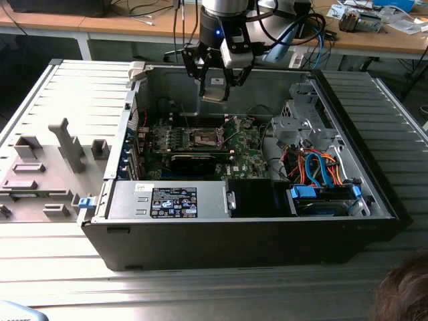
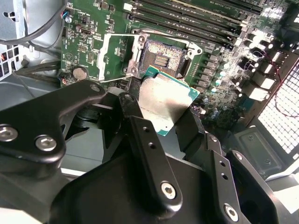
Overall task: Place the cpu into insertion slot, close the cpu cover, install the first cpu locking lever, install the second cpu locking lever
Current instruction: 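Place the cpu into insertion slot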
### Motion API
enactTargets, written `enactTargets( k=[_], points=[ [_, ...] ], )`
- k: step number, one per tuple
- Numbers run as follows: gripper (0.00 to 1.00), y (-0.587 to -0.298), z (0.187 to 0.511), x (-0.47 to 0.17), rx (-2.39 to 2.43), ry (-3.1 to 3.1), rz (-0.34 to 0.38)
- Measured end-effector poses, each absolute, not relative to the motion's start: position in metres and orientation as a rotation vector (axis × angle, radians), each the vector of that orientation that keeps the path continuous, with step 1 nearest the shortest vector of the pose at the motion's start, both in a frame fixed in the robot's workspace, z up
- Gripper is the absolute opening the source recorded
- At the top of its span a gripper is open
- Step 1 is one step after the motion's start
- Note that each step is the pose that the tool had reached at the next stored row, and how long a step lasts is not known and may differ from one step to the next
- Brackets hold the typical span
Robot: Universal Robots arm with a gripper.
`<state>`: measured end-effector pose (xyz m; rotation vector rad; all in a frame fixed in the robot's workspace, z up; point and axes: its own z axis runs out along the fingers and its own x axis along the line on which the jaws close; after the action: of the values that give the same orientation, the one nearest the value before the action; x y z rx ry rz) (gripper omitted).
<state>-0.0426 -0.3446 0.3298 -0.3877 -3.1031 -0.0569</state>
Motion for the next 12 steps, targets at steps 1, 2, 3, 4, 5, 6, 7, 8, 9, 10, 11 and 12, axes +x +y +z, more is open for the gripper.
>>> enactTargets(
  k=[1, 2, 3, 4, 5, 6, 7, 8, 9, 10, 11, 12],
  points=[
    [0.55, -0.3446, 0.3298, -0.0426, -0.39, -3.103, -0.057],
    [0.55, -0.3446, 0.3297, -0.0426, -0.392, -3.103, -0.057],
    [0.55, -0.3446, 0.3296, -0.0426, -0.395, -3.102, -0.057],
    [0.55, -0.3446, 0.3292, -0.0426, -0.41, -3.1, -0.057],
    [0.55, -0.3446, 0.3289, -0.0426, -0.428, -3.098, -0.057],
    [0.55, -0.3446, 0.3286, -0.0426, -0.45, -3.095, -0.057],
    [0.55, -0.3446, 0.3284, -0.0426, -0.457, -3.094, -0.057],
    [0.55, -0.3446, 0.3283, -0.0426, -0.465, -3.093, -0.057],
    [0.55, -0.3446, 0.3283, -0.0426, -0.468, -3.093, -0.057],
    [0.55, -0.3446, 0.3282, -0.0426, -0.47, -3.093, -0.057],
    [0.55, -0.3446, 0.3282, -0.0426, -0.473, -3.092, -0.057],
    [0.55, -0.3446, 0.3282, -0.0426, -0.475, -3.092, -0.057]
  ],
)
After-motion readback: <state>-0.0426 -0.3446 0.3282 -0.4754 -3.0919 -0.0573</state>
